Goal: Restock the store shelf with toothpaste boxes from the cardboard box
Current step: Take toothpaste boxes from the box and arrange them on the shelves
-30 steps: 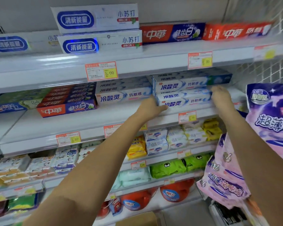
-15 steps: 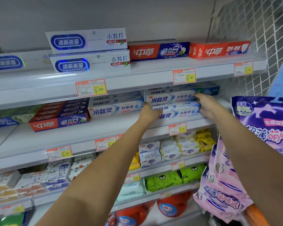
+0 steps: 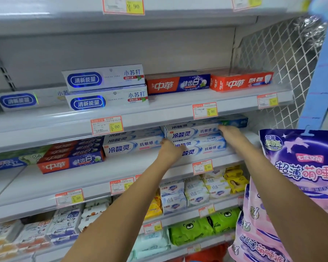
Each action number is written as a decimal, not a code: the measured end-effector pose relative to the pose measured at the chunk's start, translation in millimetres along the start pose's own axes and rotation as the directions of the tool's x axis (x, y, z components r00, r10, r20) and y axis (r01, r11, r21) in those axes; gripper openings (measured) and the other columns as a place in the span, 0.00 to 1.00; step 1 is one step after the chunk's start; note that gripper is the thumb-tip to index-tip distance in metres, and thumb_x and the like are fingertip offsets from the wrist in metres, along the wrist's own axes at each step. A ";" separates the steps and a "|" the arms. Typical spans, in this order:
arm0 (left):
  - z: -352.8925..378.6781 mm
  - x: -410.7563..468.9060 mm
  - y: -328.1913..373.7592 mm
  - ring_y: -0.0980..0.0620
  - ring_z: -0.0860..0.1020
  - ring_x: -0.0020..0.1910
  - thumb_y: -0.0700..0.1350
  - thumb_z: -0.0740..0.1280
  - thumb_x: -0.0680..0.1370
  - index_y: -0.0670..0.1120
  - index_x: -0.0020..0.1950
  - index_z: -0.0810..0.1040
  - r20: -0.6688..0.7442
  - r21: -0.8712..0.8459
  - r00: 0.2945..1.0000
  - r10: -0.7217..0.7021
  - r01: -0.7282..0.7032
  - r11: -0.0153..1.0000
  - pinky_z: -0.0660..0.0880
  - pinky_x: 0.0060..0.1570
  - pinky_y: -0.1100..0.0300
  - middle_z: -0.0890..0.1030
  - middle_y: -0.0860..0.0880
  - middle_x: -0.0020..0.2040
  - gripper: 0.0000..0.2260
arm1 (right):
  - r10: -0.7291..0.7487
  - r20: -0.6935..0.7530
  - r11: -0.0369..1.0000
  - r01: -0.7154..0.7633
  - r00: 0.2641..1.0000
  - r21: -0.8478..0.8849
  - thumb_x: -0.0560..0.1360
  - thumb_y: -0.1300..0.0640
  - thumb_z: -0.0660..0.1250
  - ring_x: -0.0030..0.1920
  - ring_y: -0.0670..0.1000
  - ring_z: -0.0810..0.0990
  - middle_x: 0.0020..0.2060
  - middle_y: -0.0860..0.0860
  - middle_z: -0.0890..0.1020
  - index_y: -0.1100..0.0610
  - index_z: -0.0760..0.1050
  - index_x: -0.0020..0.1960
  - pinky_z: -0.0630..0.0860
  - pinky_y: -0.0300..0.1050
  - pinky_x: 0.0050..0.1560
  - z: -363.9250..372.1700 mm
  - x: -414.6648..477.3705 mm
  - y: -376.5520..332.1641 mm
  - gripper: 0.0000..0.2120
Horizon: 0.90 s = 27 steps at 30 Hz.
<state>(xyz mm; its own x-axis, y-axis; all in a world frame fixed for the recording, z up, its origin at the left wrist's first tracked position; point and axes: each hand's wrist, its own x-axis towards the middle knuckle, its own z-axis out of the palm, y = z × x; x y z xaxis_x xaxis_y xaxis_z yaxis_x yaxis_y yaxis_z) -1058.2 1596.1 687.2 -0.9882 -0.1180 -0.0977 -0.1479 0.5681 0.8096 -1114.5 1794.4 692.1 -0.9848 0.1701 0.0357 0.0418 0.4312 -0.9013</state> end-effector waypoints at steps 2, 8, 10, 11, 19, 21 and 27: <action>-6.7 -17.1 3.3 0.43 0.76 0.57 0.51 0.64 0.78 0.33 0.73 0.59 0.011 0.148 0.997 0.079 -0.079 0.986 0.74 0.52 0.54 0.74 0.39 0.64 0.32 | -0.172 -0.045 0.957 0.156 0.984 -0.246 0.80 0.48 0.58 0.47 0.56 0.78 0.46 0.55 0.81 0.60 0.78 0.50 0.72 0.46 0.46 -7.5 -14.7 -4.2 0.16; -48.0 -72.5 28.5 0.60 0.77 0.36 0.48 0.63 0.79 0.45 0.41 0.77 -0.148 0.258 0.791 0.593 -0.548 0.796 0.71 0.36 0.66 0.79 0.55 0.35 0.10 | -0.557 -0.140 0.794 0.476 0.818 -0.377 0.78 0.50 0.64 0.29 0.48 0.72 0.27 0.50 0.75 0.58 0.72 0.31 0.66 0.40 0.32 -27.4 -71.2 -50.6 0.19; -68.4 -80.8 37.9 0.62 0.74 0.35 0.49 0.63 0.79 0.47 0.39 0.75 -0.256 0.291 0.696 0.670 -0.606 0.741 0.69 0.36 0.69 0.78 0.55 0.35 0.11 | -0.631 -0.172 0.766 0.573 0.756 -0.290 0.77 0.53 0.65 0.32 0.43 0.73 0.29 0.47 0.75 0.55 0.71 0.34 0.65 0.34 0.33 -29.7 -87.4 -72.1 0.14; -80.0 -82.2 40.3 0.63 0.73 0.36 0.50 0.63 0.79 0.47 0.40 0.75 -0.312 0.317 0.652 0.692 -0.615 0.722 0.68 0.36 0.69 0.79 0.55 0.39 0.10 | -0.656 -0.166 0.749 0.610 0.736 -0.258 0.77 0.53 0.65 0.35 0.41 0.74 0.33 0.45 0.77 0.54 0.73 0.37 0.66 0.31 0.36 -28.4 -92.8 -82.0 0.11; -192.8 -69.2 2.4 0.46 0.73 0.60 0.46 0.66 0.78 0.41 0.64 0.73 -0.712 0.289 0.541 0.448 -0.356 0.889 0.66 0.57 0.57 0.74 0.42 0.63 0.17 | -0.454 0.192 0.890 0.438 0.870 0.124 0.78 0.55 0.64 0.62 0.50 0.74 0.66 0.52 0.73 0.59 0.66 0.71 0.69 0.46 0.66 16.5 -88.7 -176.5 0.23; -221.2 -63.7 -4.9 0.42 0.70 0.65 0.47 0.66 0.77 0.38 0.69 0.68 -0.740 0.181 0.600 0.306 -0.260 0.949 0.66 0.62 0.53 0.72 0.39 0.66 0.24 | -0.370 0.248 0.917 0.309 0.895 0.252 0.79 0.57 0.62 0.62 0.54 0.74 0.66 0.58 0.73 0.63 0.67 0.68 0.69 0.49 0.66 33.2 -85.7 -197.1 0.20; -277.4 -34.9 -4.4 0.43 0.75 0.57 0.58 0.60 0.78 0.41 0.67 0.71 -0.510 -0.347 0.858 -0.070 -0.130 0.929 0.72 0.56 0.50 0.75 0.42 0.62 0.25 | -0.186 0.355 0.855 -0.027 0.916 0.518 0.79 0.41 0.57 0.66 0.59 0.72 0.69 0.62 0.68 0.58 0.56 0.75 0.73 0.58 0.60 77.5 -70.0 -228.3 0.31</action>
<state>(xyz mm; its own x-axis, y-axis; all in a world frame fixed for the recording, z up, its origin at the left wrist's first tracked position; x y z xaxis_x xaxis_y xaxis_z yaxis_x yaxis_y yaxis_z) -1011.9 1371.8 847.6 -0.8167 -0.5560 0.1547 0.0053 0.2608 0.9654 -1068.2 1615.4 862.0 -0.9698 -0.2391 0.0473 -0.0252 -0.0946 -0.9952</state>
